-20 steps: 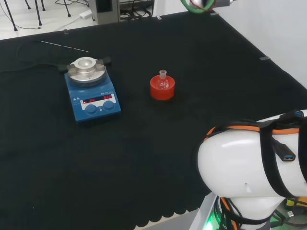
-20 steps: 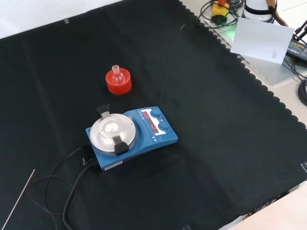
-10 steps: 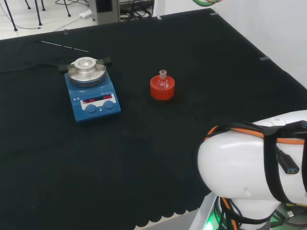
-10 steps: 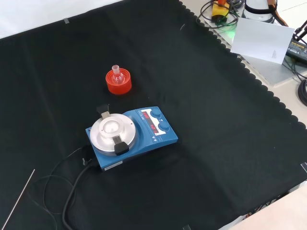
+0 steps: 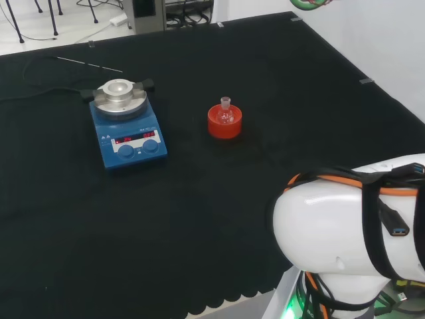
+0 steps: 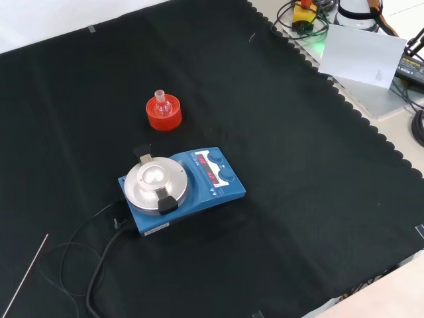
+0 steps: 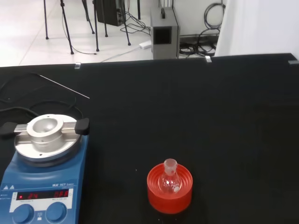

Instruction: Pick up the round-bottom flask.

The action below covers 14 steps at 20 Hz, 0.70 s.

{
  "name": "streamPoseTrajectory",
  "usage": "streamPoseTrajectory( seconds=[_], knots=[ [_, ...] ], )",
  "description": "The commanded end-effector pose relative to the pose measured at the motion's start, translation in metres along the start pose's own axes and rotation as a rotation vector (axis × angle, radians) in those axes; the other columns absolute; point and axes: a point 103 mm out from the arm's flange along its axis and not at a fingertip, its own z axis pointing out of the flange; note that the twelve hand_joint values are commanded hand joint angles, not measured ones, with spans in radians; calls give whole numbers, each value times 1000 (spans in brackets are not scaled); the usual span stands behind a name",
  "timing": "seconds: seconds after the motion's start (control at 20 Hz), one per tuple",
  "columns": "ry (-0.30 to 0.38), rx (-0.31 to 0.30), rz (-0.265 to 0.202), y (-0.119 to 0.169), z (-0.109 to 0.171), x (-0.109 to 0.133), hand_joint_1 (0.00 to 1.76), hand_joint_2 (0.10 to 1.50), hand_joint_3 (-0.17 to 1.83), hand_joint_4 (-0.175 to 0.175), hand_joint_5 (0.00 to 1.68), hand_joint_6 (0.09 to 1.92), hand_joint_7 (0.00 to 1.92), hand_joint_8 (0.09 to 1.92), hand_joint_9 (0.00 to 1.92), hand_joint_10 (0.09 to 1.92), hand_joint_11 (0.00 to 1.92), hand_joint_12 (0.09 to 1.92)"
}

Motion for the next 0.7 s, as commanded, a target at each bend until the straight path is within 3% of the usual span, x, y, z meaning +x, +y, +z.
streamPoseTrajectory(
  seconds=[0.05, 0.3, 0.7],
  knots=[
    [65, 38, 36, 35, 53, 9, 543, 974, 424, -16, 357, 87, 179, 495, 241, 590, 0, 1061],
    [190, 71, 15, 78, 98, -15, 605, 907, 490, -19, 364, 87, 196, 513, 271, 603, 0, 1095],
    [226, 119, 22, 120, 148, -22, 679, 801, 601, -23, 372, 87, 215, 531, 301, 607, 0, 1109]
  ],
)
